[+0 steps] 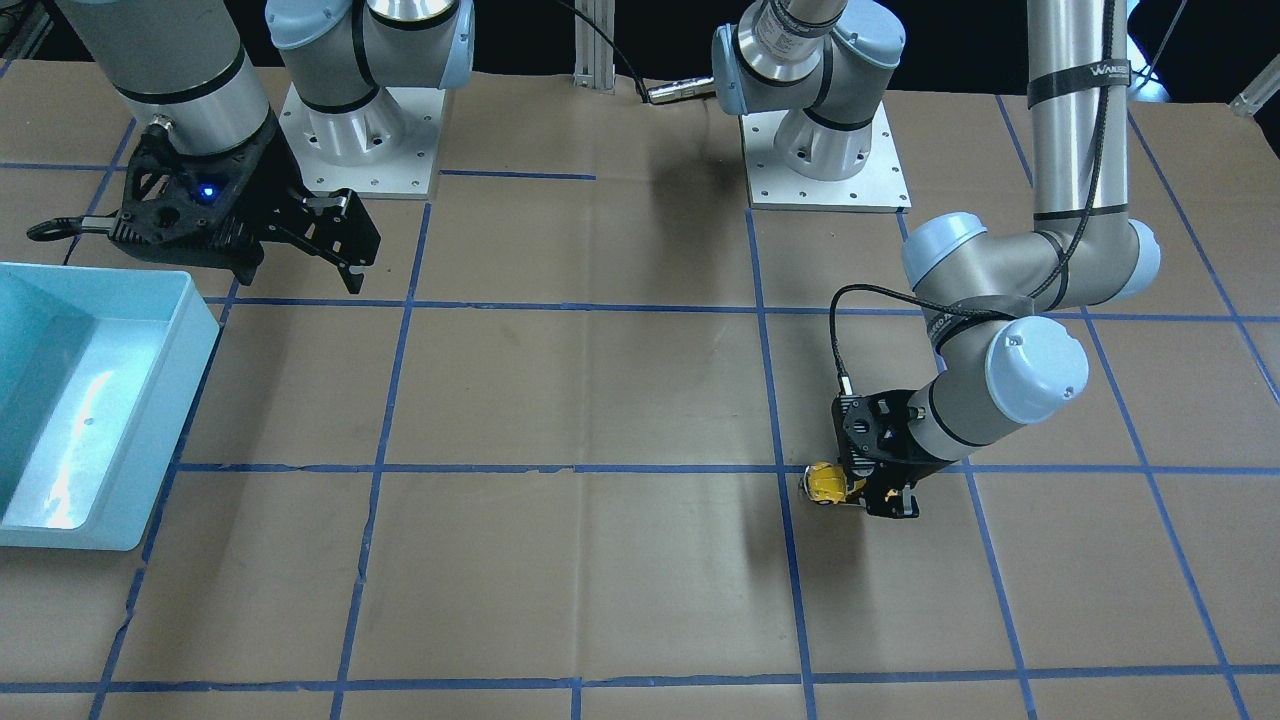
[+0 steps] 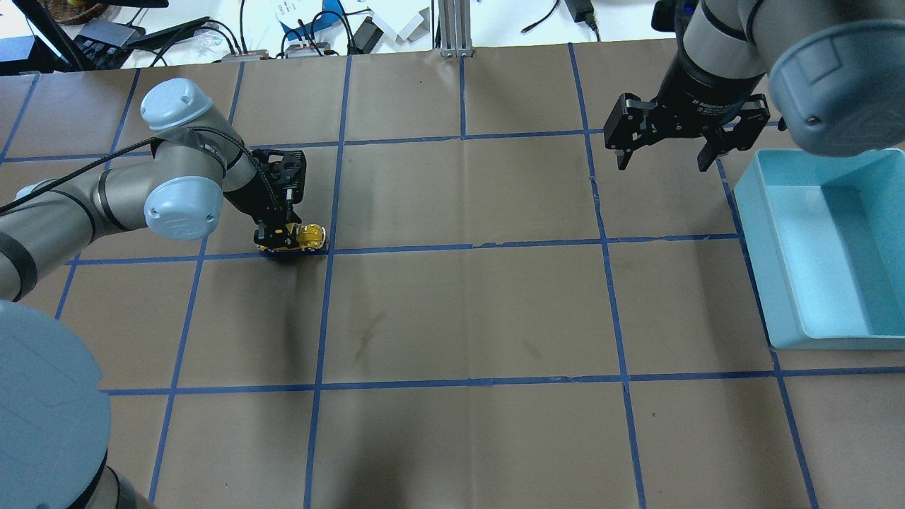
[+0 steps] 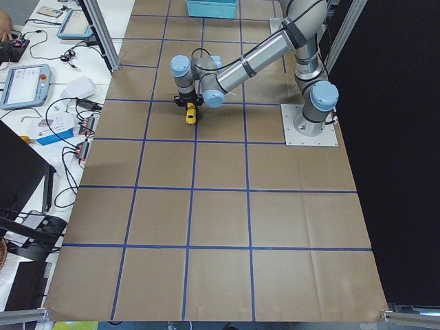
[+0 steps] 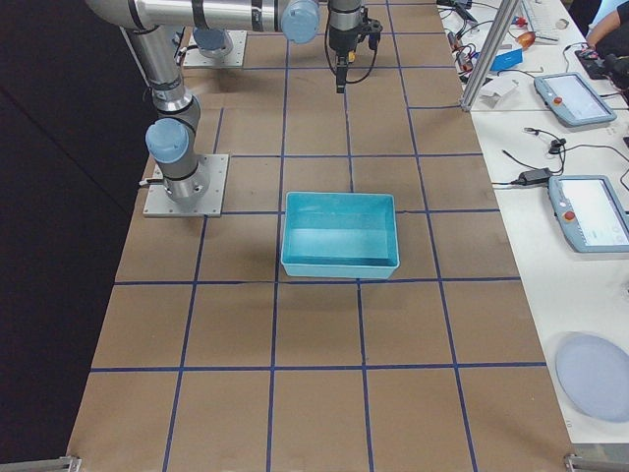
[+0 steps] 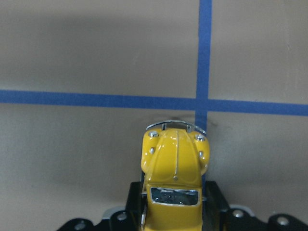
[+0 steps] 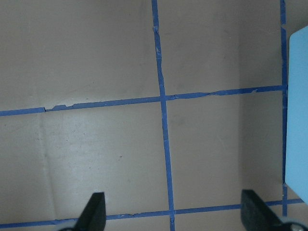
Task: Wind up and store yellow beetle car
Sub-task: 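Drag the held car backward along the table with the left gripper, then keep pulling the car back toward the left arm's base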
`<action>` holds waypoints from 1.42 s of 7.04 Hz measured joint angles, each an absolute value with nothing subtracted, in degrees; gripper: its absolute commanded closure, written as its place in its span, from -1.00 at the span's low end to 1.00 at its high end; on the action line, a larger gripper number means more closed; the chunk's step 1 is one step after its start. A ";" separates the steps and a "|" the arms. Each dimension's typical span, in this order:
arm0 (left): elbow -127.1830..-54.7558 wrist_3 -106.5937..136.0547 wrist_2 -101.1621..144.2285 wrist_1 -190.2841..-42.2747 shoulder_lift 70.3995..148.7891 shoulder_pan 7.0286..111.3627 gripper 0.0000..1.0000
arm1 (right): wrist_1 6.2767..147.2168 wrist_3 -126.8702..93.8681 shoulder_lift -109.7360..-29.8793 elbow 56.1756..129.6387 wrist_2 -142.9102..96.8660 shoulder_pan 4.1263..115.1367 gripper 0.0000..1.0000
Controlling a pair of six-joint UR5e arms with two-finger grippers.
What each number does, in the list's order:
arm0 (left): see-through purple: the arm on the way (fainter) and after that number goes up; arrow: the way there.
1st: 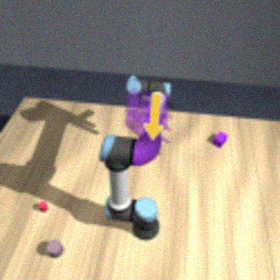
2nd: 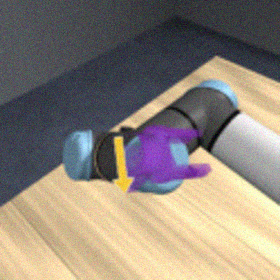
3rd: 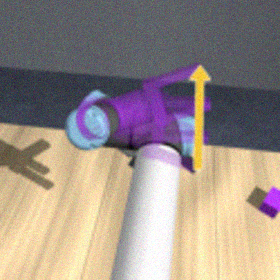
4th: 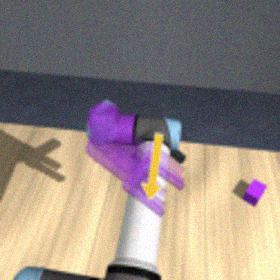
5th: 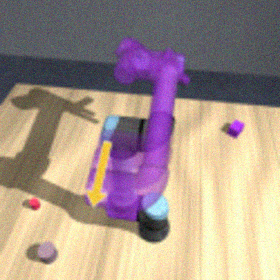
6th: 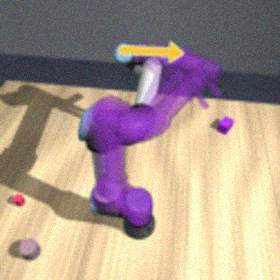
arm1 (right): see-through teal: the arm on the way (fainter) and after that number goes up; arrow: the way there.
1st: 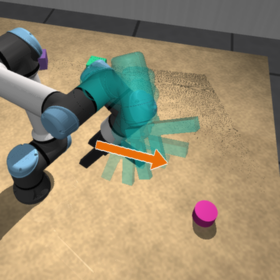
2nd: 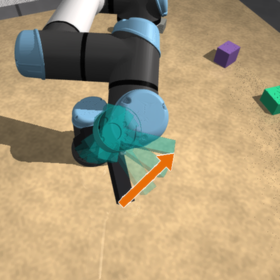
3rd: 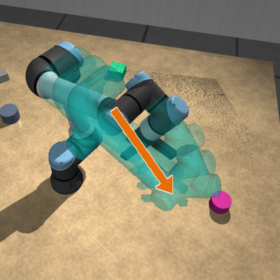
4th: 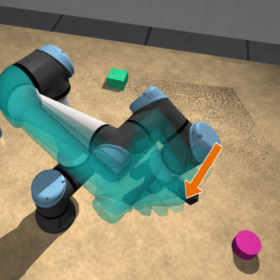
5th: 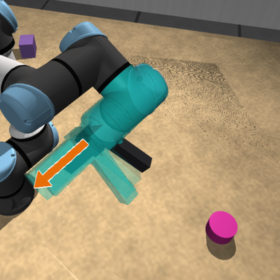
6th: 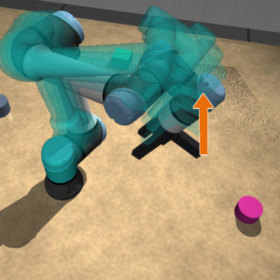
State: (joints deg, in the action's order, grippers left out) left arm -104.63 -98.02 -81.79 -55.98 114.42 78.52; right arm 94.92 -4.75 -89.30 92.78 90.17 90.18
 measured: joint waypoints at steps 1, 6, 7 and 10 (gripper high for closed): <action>-104.69 -98.51 -81.58 -56.08 114.38 77.82 0.50 | 94.92 -4.75 -89.30 92.80 90.20 90.16 -1.00; -104.95 -102.35 -80.28 -56.63 114.23 74.94 0.50 | 94.92 -4.75 -89.30 92.81 90.18 90.20 -1.00; -104.98 -102.97 -80.10 -56.72 114.20 74.53 0.50 | 94.92 -4.75 -89.30 92.81 90.18 90.21 -1.00; -105.06 -106.47 -80.09 -56.82 114.08 72.61 0.50 | 94.92 -4.75 -89.30 92.81 90.18 90.18 -1.00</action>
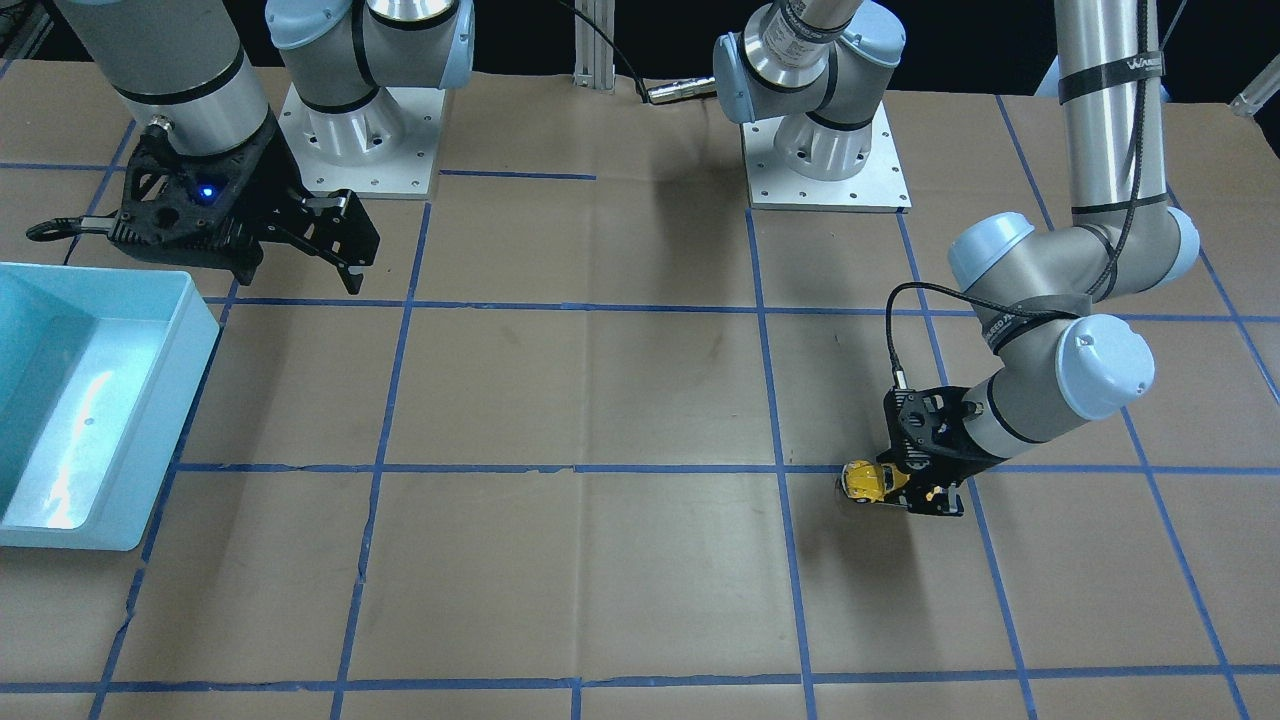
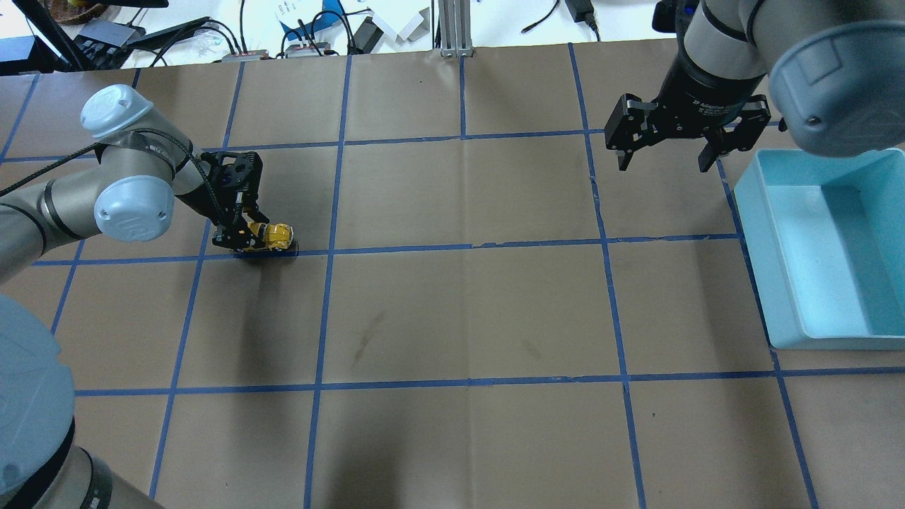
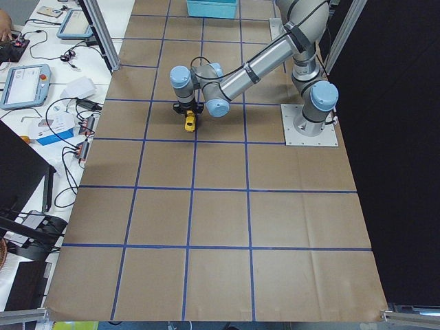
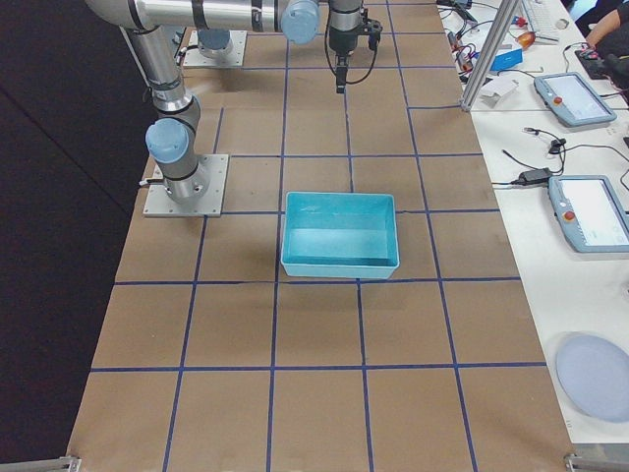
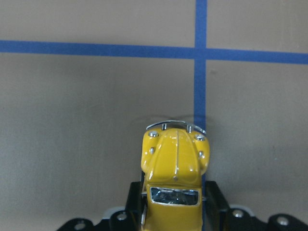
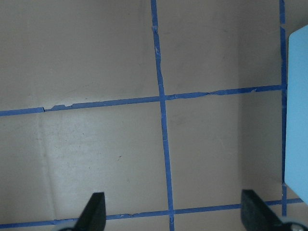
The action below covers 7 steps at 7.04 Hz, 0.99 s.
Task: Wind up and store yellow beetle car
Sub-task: 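Keep pulling the car back toward the left arm's base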
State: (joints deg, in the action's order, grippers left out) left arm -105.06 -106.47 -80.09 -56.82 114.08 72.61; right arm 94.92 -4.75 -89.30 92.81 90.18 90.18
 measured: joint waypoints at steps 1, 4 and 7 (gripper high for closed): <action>-105.19 -107.39 -80.05 -56.87 114.03 71.51 0.50 | 94.92 -4.75 -89.30 92.81 90.17 90.19 -1.00; -105.37 -108.75 -80.26 -56.79 114.05 70.14 0.50 | 94.92 -4.75 -89.30 92.81 90.23 90.10 -1.00; -105.33 -110.53 -80.46 -56.72 114.02 68.42 0.50 | 94.92 -4.75 -89.30 92.81 90.22 90.14 -1.00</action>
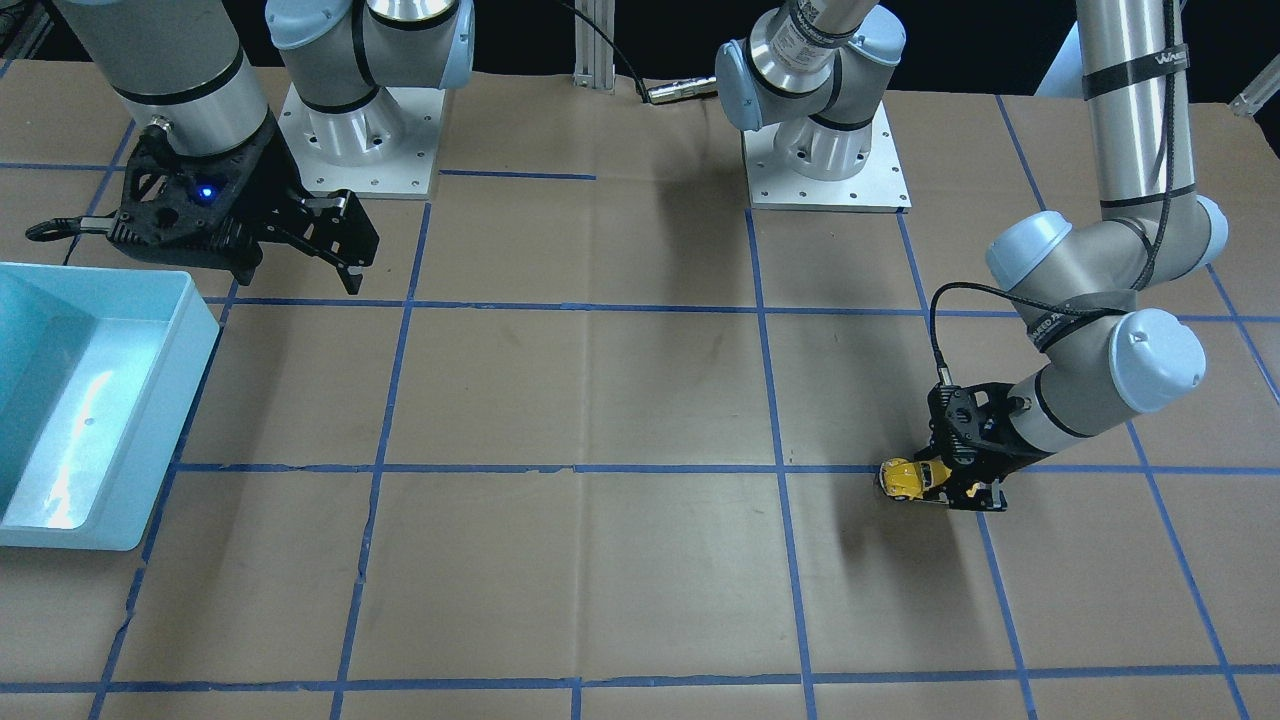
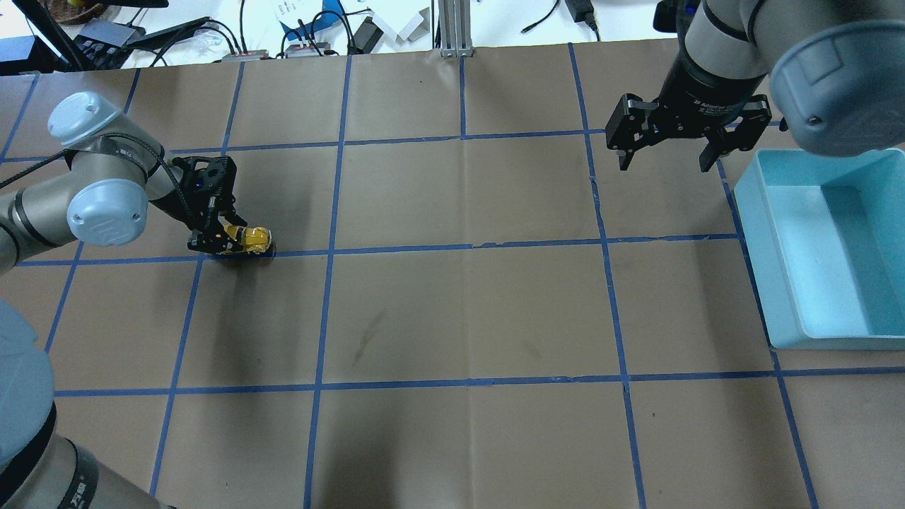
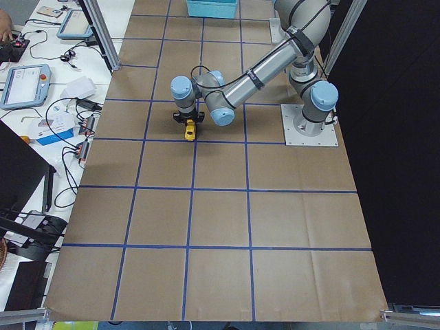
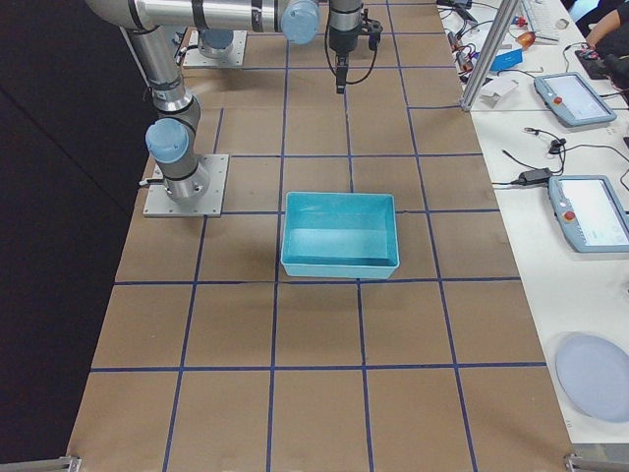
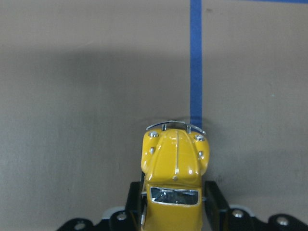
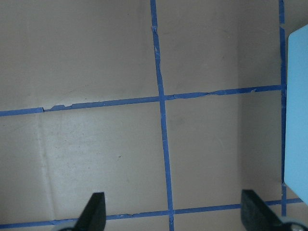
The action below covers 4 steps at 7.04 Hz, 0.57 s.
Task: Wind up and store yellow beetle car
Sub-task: 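Keep pulling the car back toward the left arm's base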
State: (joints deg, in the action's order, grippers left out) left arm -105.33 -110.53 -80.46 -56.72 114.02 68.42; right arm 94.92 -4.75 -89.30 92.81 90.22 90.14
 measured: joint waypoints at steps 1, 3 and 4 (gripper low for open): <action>-105.31 -111.37 -80.59 -56.68 114.02 68.23 0.50 | 94.92 -4.75 -89.30 92.81 90.24 90.12 -1.00; -105.30 -112.58 -80.81 -56.59 114.02 68.07 0.50 | 94.92 -4.75 -89.30 92.81 90.26 90.06 -1.00; -105.29 -112.72 -80.82 -56.59 114.02 67.74 0.50 | 94.92 -4.75 -89.30 92.81 90.26 90.05 -1.00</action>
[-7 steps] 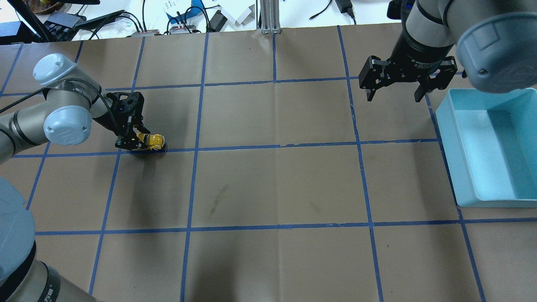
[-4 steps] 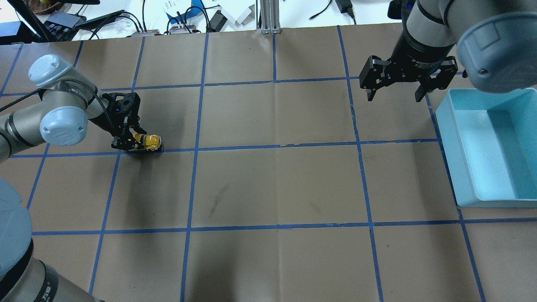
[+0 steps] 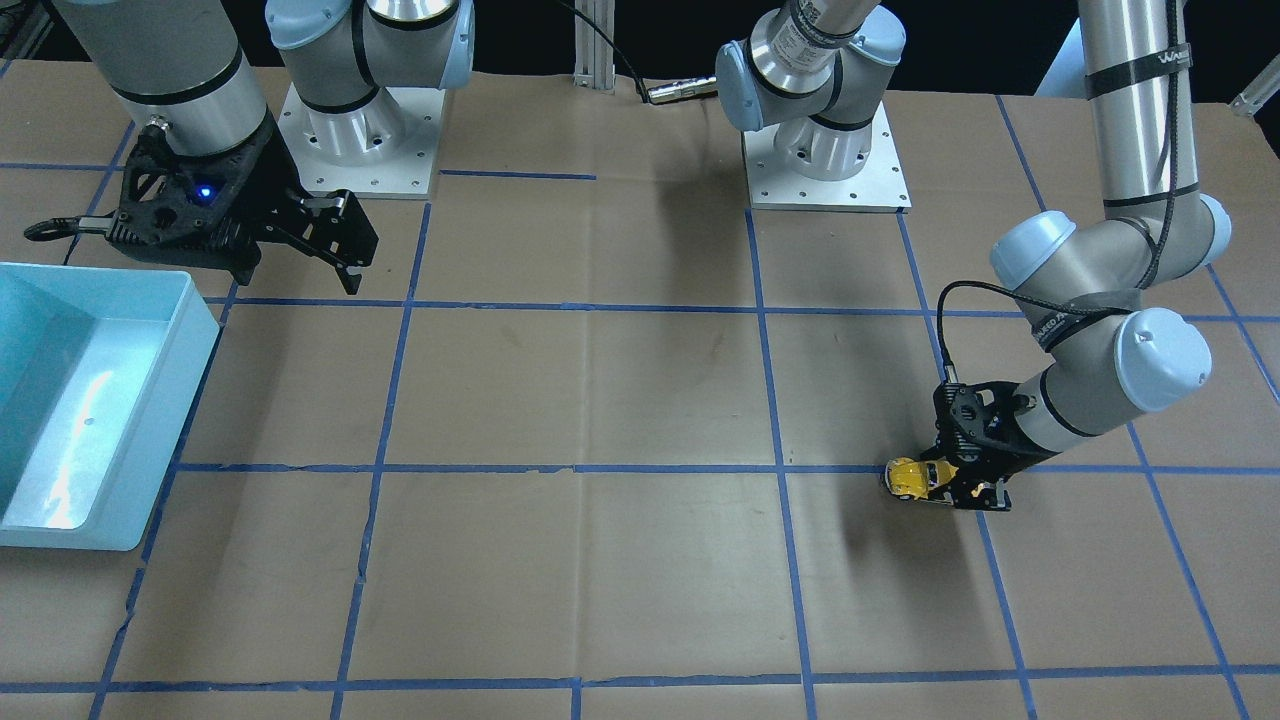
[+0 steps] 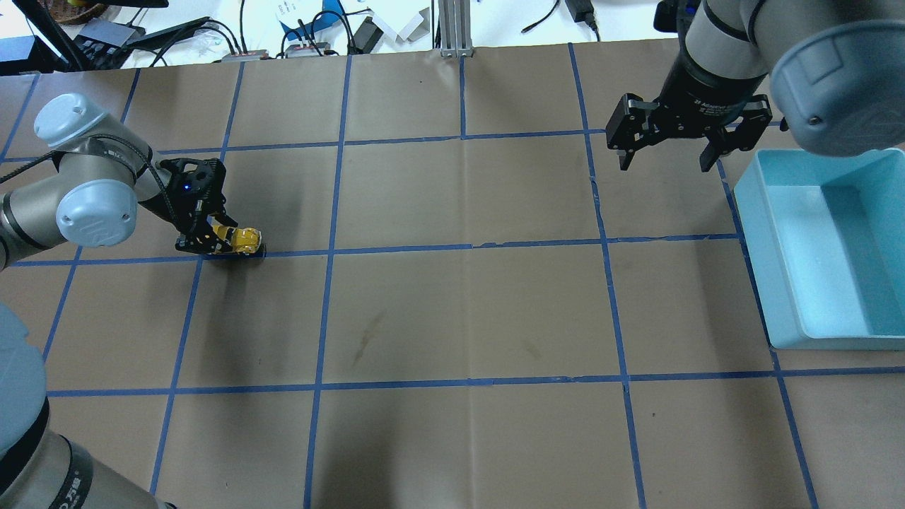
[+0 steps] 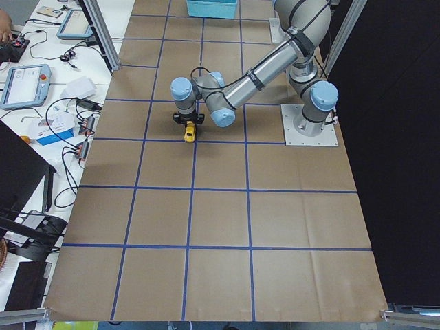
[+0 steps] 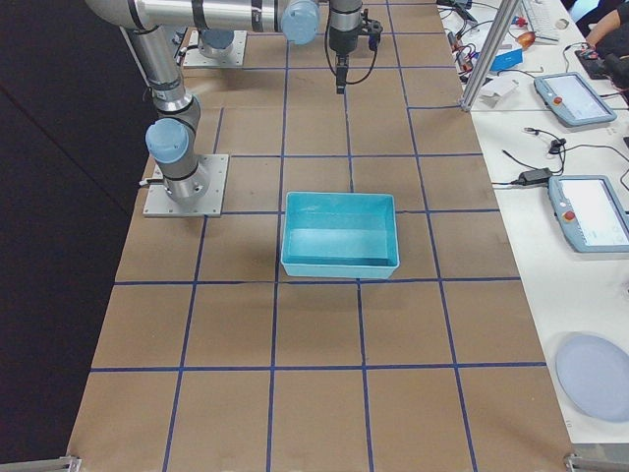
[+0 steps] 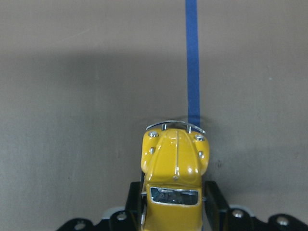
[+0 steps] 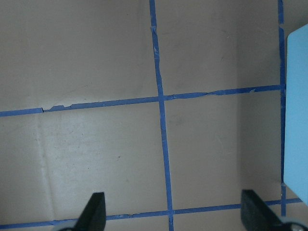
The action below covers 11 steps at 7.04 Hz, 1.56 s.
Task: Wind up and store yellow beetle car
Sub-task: 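Keep pulling the car back toward the left arm's base, then open the left gripper and lift it off the car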
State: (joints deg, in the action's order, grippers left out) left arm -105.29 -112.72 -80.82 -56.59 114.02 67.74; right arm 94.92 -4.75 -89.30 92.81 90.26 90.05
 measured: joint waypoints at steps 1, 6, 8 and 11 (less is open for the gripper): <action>-105.29 -112.80 -80.75 -56.64 114.04 66.97 0.50 | 94.92 -4.75 -89.30 92.81 90.26 90.04 -1.00; -105.36 -112.83 -80.78 -56.29 114.80 65.75 -1.00 | 94.92 -4.75 -89.30 92.81 90.26 90.00 -1.00; -104.80 -112.79 -81.06 -56.29 114.25 65.75 -1.00 | 94.92 -4.75 -89.30 92.81 90.26 90.00 -1.00; -103.22 -106.05 -82.57 -60.31 108.98 67.42 -1.00 | 94.92 -4.75 -89.30 92.87 90.26 90.00 -1.00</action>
